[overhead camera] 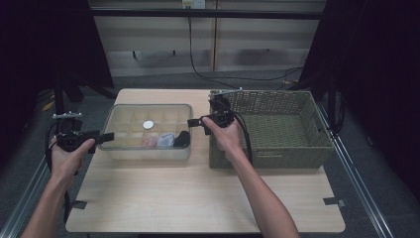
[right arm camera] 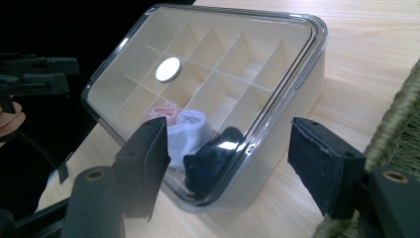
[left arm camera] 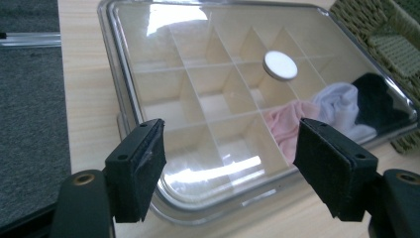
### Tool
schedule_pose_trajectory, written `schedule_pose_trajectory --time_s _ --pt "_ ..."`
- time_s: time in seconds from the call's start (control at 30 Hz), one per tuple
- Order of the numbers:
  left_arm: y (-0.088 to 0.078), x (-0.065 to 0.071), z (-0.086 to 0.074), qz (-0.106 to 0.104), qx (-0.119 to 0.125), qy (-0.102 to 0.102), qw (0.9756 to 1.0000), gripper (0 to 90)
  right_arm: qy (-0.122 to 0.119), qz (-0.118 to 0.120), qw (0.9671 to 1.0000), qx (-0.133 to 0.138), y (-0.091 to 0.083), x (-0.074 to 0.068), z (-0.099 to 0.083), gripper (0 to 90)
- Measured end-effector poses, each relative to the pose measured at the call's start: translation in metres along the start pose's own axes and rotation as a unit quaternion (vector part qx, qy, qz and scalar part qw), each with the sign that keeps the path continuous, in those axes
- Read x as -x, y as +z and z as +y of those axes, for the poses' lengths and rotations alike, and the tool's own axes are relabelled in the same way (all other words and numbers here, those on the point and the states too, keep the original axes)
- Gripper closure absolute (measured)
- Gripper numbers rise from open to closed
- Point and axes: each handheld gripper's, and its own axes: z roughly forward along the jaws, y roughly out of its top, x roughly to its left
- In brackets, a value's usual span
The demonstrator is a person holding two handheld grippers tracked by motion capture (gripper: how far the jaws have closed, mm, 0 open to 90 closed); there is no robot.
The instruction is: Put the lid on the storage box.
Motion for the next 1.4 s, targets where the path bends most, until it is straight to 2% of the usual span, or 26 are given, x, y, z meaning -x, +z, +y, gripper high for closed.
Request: schedule_pose_trajectory --time_s 0.2,0.3,0.53,0.63,0.77,0.83,0.87,0.9,0.97,1.03,1.2,1.33,1.4 --pt "-0.002 0.017 -0.011 -0.009 0.007 0.008 0.9999 28.1 -0.016 0.008 0.9998 0.008 -0.013 -0.007 -0.011 33.3" --pt "-0.004 0.027 -0.016 -0.012 0.003 0.019 0.9997 28.3 -0.022 0.008 0.9996 0.017 -0.023 -0.01 -0.017 33.3" --pt "-0.013 0.041 -0.028 -0.008 0.003 0.038 0.9993 30.4 -0.03 0.004 0.9989 0.036 -0.046 -0.006 -0.033 35.5" --pt "-0.019 0.046 -0.033 -0.006 0.012 0.035 0.9993 30.9 -0.035 0.003 0.9984 0.044 -0.057 -0.006 -0.04 36.2" --pt "-0.023 0.052 -0.04 -0.009 0.013 0.039 0.9991 30.9 -0.036 -0.003 0.9981 0.051 -0.07 -0.005 -0.051 36.5" --pt "-0.025 0.055 -0.043 -0.027 0.014 0.033 0.999 31.1 -0.036 0.0 0.998 0.053 -0.075 -0.005 -0.056 36.5" --pt "-0.025 0.057 -0.043 -0.023 0.016 0.034 0.999 31.4 -0.039 -0.006 0.9978 0.054 -0.078 -0.006 -0.059 36.5" --pt "-0.026 0.059 -0.045 -0.008 0.018 0.044 0.9988 31.6 -0.04 -0.005 0.9977 0.055 -0.08 -0.006 -0.062 36.5" --pt "-0.026 0.061 -0.048 -0.022 0.015 0.036 0.999 31.2 -0.038 -0.006 0.9976 0.057 -0.085 -0.005 -0.066 36.5" --pt "-0.026 0.067 -0.053 -0.003 0.014 0.04 0.9991 31.2 -0.039 -0.009 0.9975 0.059 -0.09 -0.005 -0.072 36.4" --pt "-0.022 0.078 -0.065 -0.017 0.01 0.041 0.999 31.2 -0.04 -0.016 0.9967 0.069 -0.106 -0.002 -0.086 36.4" --pt "-0.02 0.086 -0.07 -0.031 0.023 0.019 0.9991 31.2 -0.04 -0.026 0.9964 0.07 -0.114 0.0 -0.101 36.5" --pt "-0.018 0.092 -0.073 -0.025 0.026 0.021 0.9991 31.2 -0.035 -0.029 0.9963 0.073 -0.118 0.003 -0.11 36.5"
